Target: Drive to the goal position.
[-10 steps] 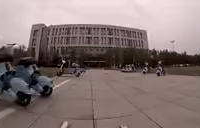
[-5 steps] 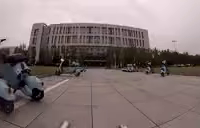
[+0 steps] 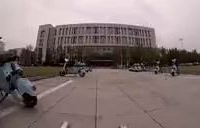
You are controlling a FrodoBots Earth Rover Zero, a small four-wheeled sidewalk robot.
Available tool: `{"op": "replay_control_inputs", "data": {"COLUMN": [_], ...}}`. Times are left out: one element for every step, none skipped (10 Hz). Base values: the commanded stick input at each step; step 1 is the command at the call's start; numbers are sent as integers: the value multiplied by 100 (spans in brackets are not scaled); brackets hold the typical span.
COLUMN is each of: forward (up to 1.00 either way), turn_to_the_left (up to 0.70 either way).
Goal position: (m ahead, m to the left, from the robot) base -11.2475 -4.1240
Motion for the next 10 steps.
{"op": "replay_control_inputs", "data": {"forward": [70,70,70,70,70,70,70,70,70,70], "turn_to_the_left": [0,0,0,0,0,0,0,0,0,0]}}
